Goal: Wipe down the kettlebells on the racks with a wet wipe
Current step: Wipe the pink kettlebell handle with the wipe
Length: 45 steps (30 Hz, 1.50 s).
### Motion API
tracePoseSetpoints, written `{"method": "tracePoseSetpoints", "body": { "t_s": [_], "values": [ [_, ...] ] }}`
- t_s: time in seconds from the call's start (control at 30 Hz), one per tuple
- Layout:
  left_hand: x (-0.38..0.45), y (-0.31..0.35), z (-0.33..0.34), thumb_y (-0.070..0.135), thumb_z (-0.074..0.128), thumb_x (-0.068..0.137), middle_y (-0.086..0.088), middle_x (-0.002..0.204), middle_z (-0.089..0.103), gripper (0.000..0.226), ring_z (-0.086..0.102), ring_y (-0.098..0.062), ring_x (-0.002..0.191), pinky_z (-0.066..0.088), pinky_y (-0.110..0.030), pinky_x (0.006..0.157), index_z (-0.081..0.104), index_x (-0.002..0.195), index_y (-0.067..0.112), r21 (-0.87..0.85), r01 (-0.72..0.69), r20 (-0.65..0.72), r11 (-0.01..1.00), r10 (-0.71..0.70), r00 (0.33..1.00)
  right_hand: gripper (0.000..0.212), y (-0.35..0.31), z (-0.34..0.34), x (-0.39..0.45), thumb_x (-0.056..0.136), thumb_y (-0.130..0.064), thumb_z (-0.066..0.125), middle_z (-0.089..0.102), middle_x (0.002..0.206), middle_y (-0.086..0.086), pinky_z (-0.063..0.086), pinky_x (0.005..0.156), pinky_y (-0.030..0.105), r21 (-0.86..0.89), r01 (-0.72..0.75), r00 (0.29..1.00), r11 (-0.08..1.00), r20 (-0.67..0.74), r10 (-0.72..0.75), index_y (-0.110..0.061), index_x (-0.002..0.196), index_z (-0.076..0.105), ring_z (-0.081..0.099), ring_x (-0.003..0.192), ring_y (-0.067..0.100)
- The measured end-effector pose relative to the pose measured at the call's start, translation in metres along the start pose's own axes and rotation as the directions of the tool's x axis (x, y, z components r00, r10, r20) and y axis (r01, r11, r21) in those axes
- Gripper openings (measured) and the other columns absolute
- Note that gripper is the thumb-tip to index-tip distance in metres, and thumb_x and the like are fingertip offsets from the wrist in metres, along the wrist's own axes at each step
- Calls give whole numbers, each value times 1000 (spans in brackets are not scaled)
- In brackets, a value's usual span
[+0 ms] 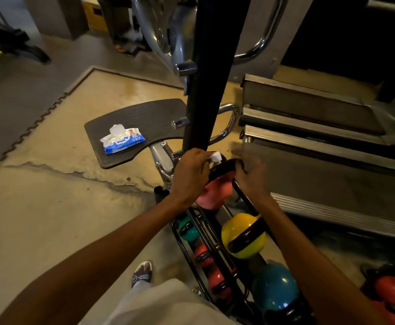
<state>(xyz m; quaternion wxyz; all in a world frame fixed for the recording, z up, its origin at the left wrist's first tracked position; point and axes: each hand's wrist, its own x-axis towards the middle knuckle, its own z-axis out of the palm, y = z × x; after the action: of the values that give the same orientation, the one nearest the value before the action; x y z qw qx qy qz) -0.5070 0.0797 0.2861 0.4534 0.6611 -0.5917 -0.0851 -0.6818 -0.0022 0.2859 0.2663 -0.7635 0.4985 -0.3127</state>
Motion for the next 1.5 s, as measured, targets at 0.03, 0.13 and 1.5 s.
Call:
{"method": "tracePoseSetpoints", "body": {
  "t_s": [0.03, 0.13, 1.5],
  "values": [
    [-1, -1, 2, 1, 66, 96, -15, 122, 70, 30, 64, -27, 113, 53, -38, 95, 70, 127, 3, 72, -71, 41, 995, 68, 997, 31, 6, -2, 2, 106, -17, 53, 69, 129, 0, 50, 96, 27, -45, 17, 997, 999, 73, -13, -19, 133, 67, 64, 113, 12],
    [-12, 0, 16, 2, 58, 95, -21, 143, 61, 47, 57, -38, 133, 52, -49, 107, 59, 142, 0, 177, -198, 199, 964, 162, 967, 35, 14, -4, 0, 110, -16, 44, 69, 126, 2, 50, 93, 27, 20, -17, 983, 1000, 181, 14, -17, 138, 64, 64, 112, 15],
    [-55, -16, 31, 57, 50, 102, -10, 172, -10, 95, -12, -20, 160, -1, -42, 131, 0, 167, 8, 260, -188, 427, 947, 61, 902, 56, 11, 5, -5, 109, -56, 31, 67, 136, 2, 45, 114, 42, 171, -184, 967, 968, 211, 146, -21, 140, 62, 59, 127, 16]
  ]
}}
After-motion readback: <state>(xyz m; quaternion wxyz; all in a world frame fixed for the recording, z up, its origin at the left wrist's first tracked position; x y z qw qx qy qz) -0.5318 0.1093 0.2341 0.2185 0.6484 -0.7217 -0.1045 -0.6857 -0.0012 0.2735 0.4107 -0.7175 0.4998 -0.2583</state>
